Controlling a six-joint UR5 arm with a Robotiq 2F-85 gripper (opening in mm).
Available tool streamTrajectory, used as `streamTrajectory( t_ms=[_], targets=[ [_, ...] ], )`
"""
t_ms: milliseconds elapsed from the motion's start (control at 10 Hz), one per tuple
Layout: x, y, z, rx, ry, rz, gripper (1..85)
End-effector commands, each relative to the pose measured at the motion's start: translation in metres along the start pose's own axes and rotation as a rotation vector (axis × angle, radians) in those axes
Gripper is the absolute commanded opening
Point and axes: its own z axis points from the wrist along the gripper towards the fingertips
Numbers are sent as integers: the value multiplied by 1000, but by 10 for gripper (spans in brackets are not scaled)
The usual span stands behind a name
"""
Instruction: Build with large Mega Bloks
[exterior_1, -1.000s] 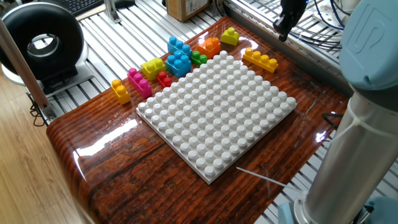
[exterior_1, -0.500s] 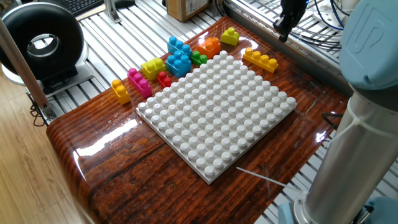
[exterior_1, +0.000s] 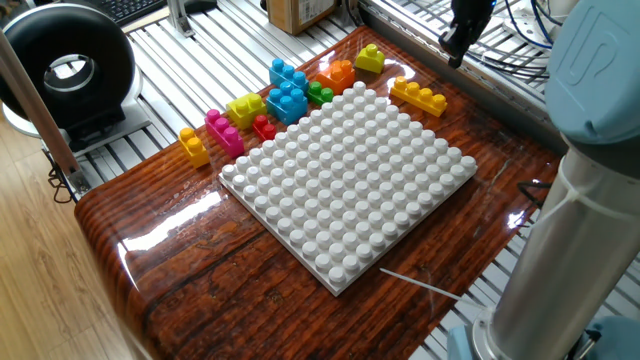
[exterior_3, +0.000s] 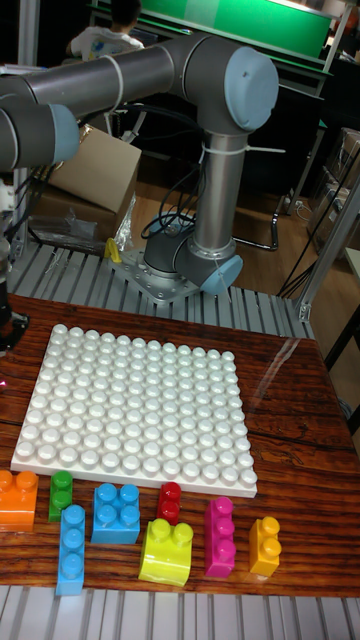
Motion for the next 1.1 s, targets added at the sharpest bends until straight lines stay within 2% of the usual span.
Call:
streamTrajectory(
  t_ms=[0, 100, 500, 1000],
  targets=[
    [-2, 2, 13, -17, -9, -50, 600],
    [0, -1, 15, -6, 0, -55, 600],
    [0, -15, 32, 3, -8, -65, 577],
    [-5, -17, 45, 9, -10, -68, 577]
  ],
)
